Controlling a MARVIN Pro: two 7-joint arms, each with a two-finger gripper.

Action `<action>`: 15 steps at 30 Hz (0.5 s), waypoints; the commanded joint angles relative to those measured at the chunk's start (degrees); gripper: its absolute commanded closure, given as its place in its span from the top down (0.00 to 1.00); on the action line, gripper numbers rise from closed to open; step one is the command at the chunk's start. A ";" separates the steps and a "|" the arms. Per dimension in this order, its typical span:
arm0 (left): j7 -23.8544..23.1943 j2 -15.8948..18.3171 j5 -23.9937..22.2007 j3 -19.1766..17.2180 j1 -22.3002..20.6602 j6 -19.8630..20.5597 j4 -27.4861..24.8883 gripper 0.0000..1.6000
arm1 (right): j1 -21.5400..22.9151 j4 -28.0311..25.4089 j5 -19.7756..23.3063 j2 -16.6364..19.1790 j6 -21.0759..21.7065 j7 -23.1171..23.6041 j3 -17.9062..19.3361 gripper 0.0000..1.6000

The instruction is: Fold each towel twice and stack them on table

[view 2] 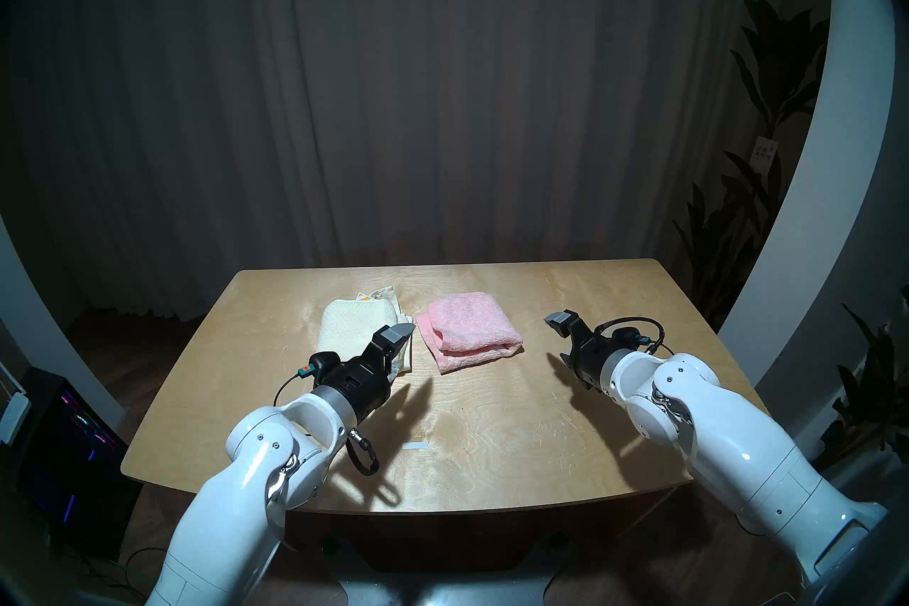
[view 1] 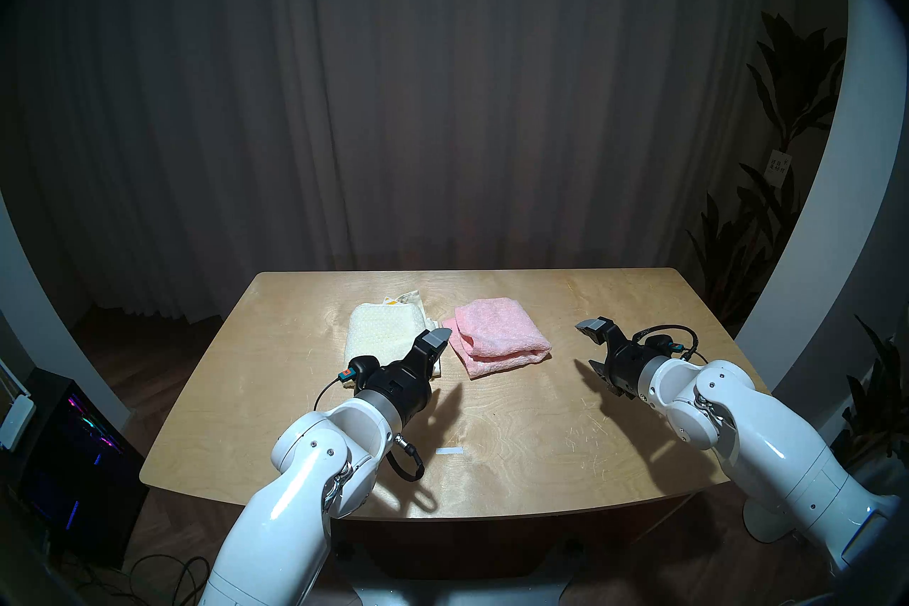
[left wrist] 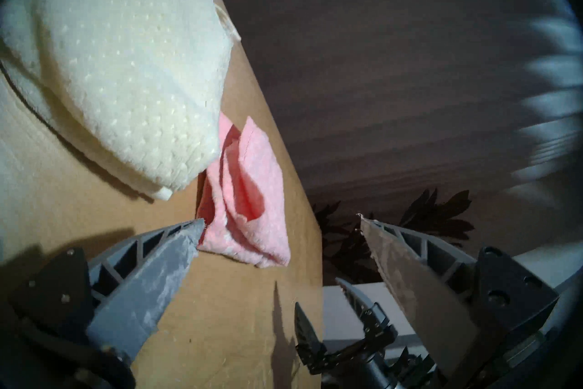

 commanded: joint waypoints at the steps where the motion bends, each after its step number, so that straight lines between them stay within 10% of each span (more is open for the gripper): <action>1: 1.91 -0.56 -1.70 1.63 -6.36 4.21 2.40 1.00 | 6.44 -0.93 -0.60 -1.81 0.29 -5.92 -0.65 1.00; 15: 3.57 -4.02 -2.95 3.40 -12.49 5.29 11.98 1.00 | 15.18 8.57 -3.71 -8.05 7.96 -6.53 -4.32 1.00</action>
